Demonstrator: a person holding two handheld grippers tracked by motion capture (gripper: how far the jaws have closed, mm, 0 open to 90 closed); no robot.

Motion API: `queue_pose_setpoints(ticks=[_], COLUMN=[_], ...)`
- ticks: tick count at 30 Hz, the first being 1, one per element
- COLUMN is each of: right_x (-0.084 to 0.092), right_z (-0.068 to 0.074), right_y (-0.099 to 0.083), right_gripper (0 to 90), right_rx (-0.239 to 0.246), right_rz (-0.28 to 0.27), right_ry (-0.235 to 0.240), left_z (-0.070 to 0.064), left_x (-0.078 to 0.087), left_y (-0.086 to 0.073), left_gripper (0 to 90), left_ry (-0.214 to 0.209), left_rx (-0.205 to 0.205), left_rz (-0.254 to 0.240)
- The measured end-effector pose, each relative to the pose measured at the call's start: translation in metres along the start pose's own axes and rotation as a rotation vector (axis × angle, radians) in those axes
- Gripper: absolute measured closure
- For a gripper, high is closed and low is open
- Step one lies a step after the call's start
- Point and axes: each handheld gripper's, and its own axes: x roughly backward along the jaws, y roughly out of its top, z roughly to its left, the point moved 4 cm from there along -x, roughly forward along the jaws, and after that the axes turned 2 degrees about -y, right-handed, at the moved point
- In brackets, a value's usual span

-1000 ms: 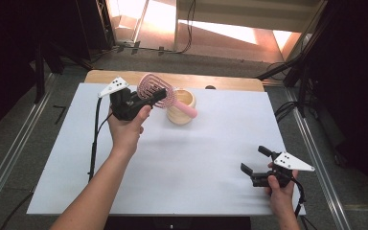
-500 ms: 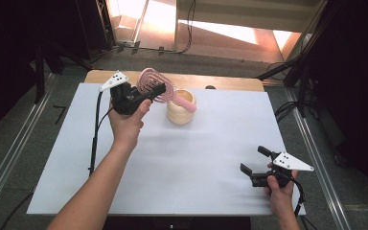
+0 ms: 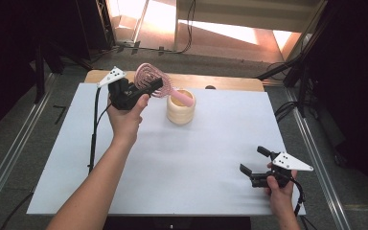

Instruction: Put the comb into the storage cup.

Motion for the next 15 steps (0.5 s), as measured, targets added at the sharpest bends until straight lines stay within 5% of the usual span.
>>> queue_pose_setpoints(ticks=[15], right_x=[0.0], right_z=[-0.001], right_y=[0.0], right_gripper=[0.0], right_rx=[0.002], right_rz=[-0.001], right_ry=[-0.001], left_z=[0.012], left_x=[-0.006], left_y=[-0.004], left_gripper=[65.6], left_ry=[0.06], left_rx=[-0.003], left_rz=[0.012])
